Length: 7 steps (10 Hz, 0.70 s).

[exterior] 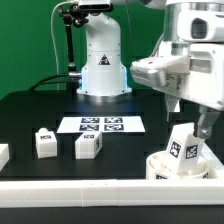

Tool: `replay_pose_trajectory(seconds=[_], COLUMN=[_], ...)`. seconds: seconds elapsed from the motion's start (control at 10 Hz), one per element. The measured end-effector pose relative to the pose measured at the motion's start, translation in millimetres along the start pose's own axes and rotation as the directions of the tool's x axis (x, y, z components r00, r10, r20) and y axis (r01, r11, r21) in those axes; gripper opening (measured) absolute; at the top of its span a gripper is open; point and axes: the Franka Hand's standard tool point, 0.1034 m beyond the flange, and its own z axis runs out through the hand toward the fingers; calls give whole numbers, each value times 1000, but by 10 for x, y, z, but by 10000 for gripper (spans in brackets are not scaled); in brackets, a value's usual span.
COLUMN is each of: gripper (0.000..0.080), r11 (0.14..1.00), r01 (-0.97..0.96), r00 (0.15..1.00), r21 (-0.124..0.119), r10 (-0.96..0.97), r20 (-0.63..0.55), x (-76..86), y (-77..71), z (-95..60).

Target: Assemble stool

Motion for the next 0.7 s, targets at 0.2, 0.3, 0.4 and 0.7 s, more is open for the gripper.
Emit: replay_pose_trajectory(seconds=[0.2, 0.3, 0.4, 0.7], gripper=[649, 649, 649, 557], r11=[995, 992, 993, 994], r01=[102, 123, 116, 112], r00=[995, 992, 993, 994], r21=[9, 12, 14, 16], r10=[-102, -123, -116, -113], r20=[10, 10, 10, 9], x=[-15, -39, -58, -63], y=[-25, -39, -50, -63], z=[46, 59, 72, 86])
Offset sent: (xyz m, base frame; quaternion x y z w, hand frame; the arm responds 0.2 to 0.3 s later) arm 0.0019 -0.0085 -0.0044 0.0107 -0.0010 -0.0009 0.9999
